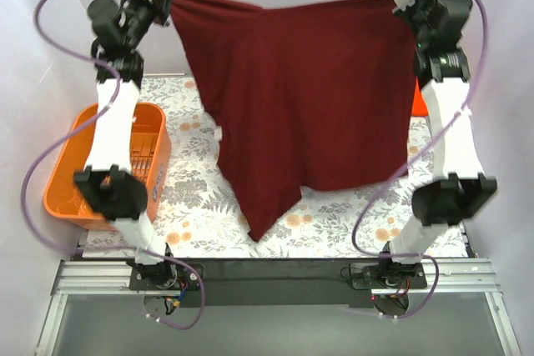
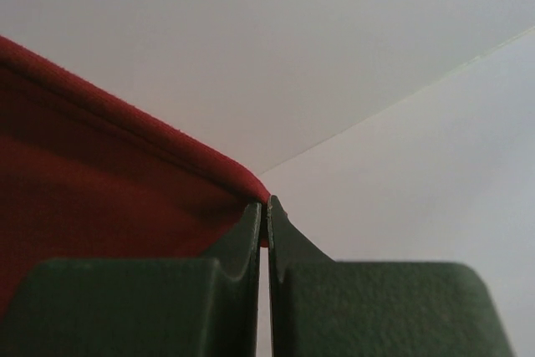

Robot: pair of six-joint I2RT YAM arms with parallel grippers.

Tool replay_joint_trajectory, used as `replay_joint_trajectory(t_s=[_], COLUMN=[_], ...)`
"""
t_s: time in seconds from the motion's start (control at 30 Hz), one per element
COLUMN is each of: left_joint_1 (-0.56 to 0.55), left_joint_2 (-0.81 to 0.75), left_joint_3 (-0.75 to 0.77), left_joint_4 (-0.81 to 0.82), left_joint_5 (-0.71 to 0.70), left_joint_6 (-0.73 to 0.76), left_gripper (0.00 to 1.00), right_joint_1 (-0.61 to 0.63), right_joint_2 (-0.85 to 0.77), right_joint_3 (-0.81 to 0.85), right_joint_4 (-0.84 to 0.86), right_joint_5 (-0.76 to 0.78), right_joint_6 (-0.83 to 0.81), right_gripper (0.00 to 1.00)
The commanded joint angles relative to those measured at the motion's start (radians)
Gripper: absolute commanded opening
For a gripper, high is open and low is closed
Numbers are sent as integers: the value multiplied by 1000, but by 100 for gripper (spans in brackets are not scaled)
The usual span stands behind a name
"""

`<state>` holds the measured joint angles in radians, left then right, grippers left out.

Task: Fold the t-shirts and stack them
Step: Flatten the tshirt out

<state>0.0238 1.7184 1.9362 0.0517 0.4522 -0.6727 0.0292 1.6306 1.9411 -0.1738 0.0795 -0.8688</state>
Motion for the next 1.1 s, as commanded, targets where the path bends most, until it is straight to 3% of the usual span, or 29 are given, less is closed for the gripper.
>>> replay_joint_trajectory(t_s=[0.0, 0.07, 0.1, 0.2, 0.27, 0.4, 0.53, 0.6, 0.63, 0.73, 0.87, 1.07], left_joint_1=[15, 13, 13, 21, 19, 25, 24, 16, 13, -2, -10, -10], left_joint_2=[139, 234, 250, 241, 216, 121, 4, -35, -72, -135, -161, -141], left_joint_3=[295, 480, 512, 491, 437, 219, -244, -400, -548, -784, -932, -884], left_joint_4=[137, 180, 247, 412, 457, 534, 602, 603, 612, 585, 508, 387], left_joint_5=[-63, -47, -53, -72, -50, 6, 132, 161, 169, 207, 203, 83], left_joint_6=[-41, -42, -50, -32, -2, 51, 100, 143, 148, 217, 272, 285], left_gripper=[0, 0, 0, 0, 0, 0, 0, 0, 0, 0, 0, 0], right_joint_1=[-11, -11, -11, -12, -12, -14, -17, -15, -12, -9, -11, -11], right_joint_2=[136, 182, 186, 112, 78, 65, -12, -55, -69, -94, -107, -81], right_joint_3=[310, 448, 450, 305, 204, 52, -281, -419, -533, -724, -861, -828], right_joint_4=[115, 163, 274, 504, 571, 583, 615, 616, 623, 632, 632, 593], right_joint_5=[130, 141, 147, 108, 73, 11, -147, -245, -259, -287, -287, -239], right_joint_6=[57, 73, 89, 103, 103, 86, 57, 30, 22, -21, -84, -130], right_gripper=[1, 1, 1, 1, 1, 1, 1, 1, 1, 1, 1, 1])
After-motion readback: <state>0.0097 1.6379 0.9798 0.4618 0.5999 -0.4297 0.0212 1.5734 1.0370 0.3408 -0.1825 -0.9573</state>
